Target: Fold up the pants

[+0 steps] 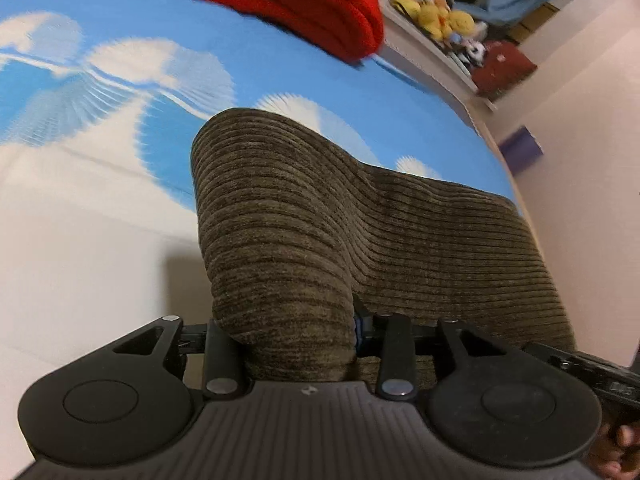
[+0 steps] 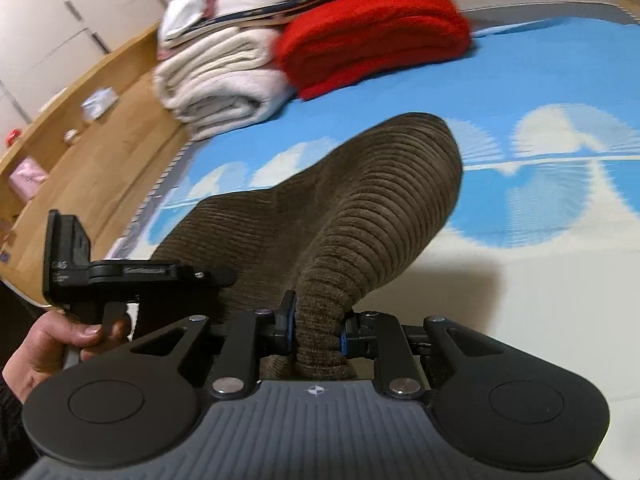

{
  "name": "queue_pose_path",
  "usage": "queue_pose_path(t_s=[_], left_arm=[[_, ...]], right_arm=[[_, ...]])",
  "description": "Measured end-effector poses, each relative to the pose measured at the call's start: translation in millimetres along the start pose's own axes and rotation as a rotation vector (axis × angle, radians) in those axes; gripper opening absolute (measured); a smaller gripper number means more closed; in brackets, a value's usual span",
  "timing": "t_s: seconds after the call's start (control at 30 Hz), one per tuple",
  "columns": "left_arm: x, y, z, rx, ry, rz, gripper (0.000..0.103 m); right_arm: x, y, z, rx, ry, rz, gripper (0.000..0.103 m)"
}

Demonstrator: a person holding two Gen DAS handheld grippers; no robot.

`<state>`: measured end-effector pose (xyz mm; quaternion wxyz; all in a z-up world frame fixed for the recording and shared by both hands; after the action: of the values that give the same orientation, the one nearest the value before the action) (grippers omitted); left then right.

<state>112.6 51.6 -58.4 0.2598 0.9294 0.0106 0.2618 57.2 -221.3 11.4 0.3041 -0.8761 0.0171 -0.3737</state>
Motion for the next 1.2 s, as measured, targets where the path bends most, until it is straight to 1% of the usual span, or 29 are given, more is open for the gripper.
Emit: queue_pose_path(t_s=[0.03, 0.07, 0.1, 0.17, 0.2, 0.23, 0.27, 0.3, 0.33, 0.37, 0.4, 0.43, 0.47, 0.5, 0.53, 0.57, 0.6, 0.63, 0.67, 0.7, 0.73, 0.77, 0.8, 0.83, 0.87, 0.9, 0.93, 1.03, 1.2], left_arm=[[0.8, 4.4, 10.2, 0.011, -0.02, -0.009, 0.056], [1.8, 6.2, 17.0, 0.041, -0.02, -0.015, 0.056], [3.3, 7.2, 20.8, 0.112, 0.013, -0.012, 0.056], [6.0, 10.0, 21.8, 0.233, 0.053, 0.021, 0.055], [6.8, 12.0, 20.9, 0.222, 0.055, 0.028, 0.055], [7.4, 14.4, 20.4, 0.186, 0.051, 0.032, 0.054], [6.7, 19.8, 20.7, 0.14, 0.039, 0.05, 0.054], [3.3, 28.7, 22.5, 0.102, 0.02, 0.095, 0.054], [-0.5, 34.0, 23.4, 0.085, -0.001, 0.143, 0.053], [-6.8, 41.3, 26.4, 0.072, -0.025, 0.199, 0.049], [-13.2, 48.4, 32.2, 0.069, -0.057, 0.255, 0.046], [-22.9, 46.0, 36.1, 0.07, -0.093, 0.284, 0.045], [-30.1, 45.3, 47.6, 0.091, -0.156, 0.306, 0.045], [-36.7, 41.3, 60.1, 0.132, -0.214, 0.321, 0.04], [-43.1, 39.1, 71.3, 0.187, -0.254, 0.353, 0.032], [-46.4, 39.2, 76.7, 0.219, -0.27, 0.381, 0.032], [-46.1, 40.5, 78.2, 0.225, -0.272, 0.384, 0.032], [-41.3, 39.7, 76.3, 0.216, -0.261, 0.356, 0.033], [-33.7, 35.3, 70.6, 0.193, -0.235, 0.303, 0.033], [-24.8, 31.0, 64.2, 0.164, -0.189, 0.242, 0.038], [-16.4, 26.2, 57.6, 0.152, -0.141, 0.201, 0.05], [-6.5, 20.7, 51.2, 0.156, -0.088, 0.167, 0.057], [1.5, 17.5, 48.3, 0.171, -0.045, 0.136, 0.064], [6.0, 13.2, 47.2, 0.18, -0.022, 0.106, 0.064], [10.3, 7.1, 49.6, 0.179, -0.016, 0.071, 0.064], [13.0, 0.7, 53.9, 0.177, -0.015, 0.033, 0.066], [15.5, -3.7, 58.4, 0.178, -0.017, 0.004, 0.068], [19.0, -16.9, 72.1, 0.181, -0.031, -0.053, 0.073], [23.7, -30.2, 94.3, 0.156, -0.075, -0.075, 0.073]], right_arm=[[1.9, 15.2, -4.3, -0.023, -0.011, 0.009, 0.022], [0.3, 32.9, -7.0, -0.054, -0.029, 0.027, 0.026], [-2.3, 52.8, -5.5, -0.108, -0.052, 0.058, 0.033], [-10.0, 88.9, -1.9, -0.292, -0.101, 0.1, 0.035], [-14.7, 102.7, -1.1, -0.362, -0.122, 0.1, 0.035], [-19.1, 113.5, -1.8, -0.398, -0.135, 0.096, 0.035], [-22.3, 120.4, -4.0, -0.396, -0.138, 0.092, 0.035], [-24.8, 124.0, -6.0, -0.373, -0.138, 0.087, 0.035], [-26.5, 124.5, -6.8, -0.338, -0.142, 0.075, 0.035], [-28.6, 121.6, -6.0, -0.3, -0.15, 0.048, 0.035], [-31.3, 117.0, -3.0, -0.266, -0.164, 0.014, 0.035], [-36.1, 112.0, 0.5, -0.23, -0.187, -0.029, 0.035], [-40.9, 109.6, 4.5, -0.2, -0.218, -0.07, 0.035], [-48.2, 106.8, 12.7, -0.18, -0.265, -0.107, 0.034], [-54.1, 102.7, 24.3, -0.181, -0.323, -0.134, 0.034], [-63.1, 100.5, 37.5, -0.19, -0.399, -0.168, 0.034], [-73.1, 100.1, 48.3, -0.201, -0.464, -0.211, 0.035], [-74.6, 99.0, 52.8, -0.201, -0.487, -0.249, 0.035], [-71.7, 97.1, 53.7, -0.197, -0.485, -0.261, 0.036], [-63.5, 97.4, 52.1, -0.184, -0.461, -0.246, 0.036], [-52.8, 101.3, 48.5, -0.165, -0.414, -0.203, 0.036], [-41.3, 106.5, 44.7, -0.16, -0.356, -0.157, 0.037], [-29.6, 111.3, 40.2, -0.167, -0.288, -0.118, 0.041], [-18.2, 117.1, 36.9, -0.188, -0.213, -0.08, 0.047], [-8.4, 123.6, 34.9, -0.223, -0.143, -0.041, 0.059], [-0.2, 130.0, 34.9, -0.256, -0.089, -0.002, 0.066], [7.4, 137.3, 37.6, -0.282, -0.048, 0.036, 0.067], [17.4, 153.7, 52.2, -0.326, -0.007, 0.099, 0.068], [24.2, 168.1, 84.3, -0.376, -0.024, 0.148, 0.071]])
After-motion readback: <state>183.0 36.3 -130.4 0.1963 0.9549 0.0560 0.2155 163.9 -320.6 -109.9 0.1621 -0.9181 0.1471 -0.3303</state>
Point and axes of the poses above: each gripper's, at about its wrist camera, not at the fingertips, and z roughly the way its jaws point, y to its right, x to its top, the point moved 1 cm from there along z, roughly the way its jaws point, and after that the axes turned 2 degrees about y, right-handed, at the moved point
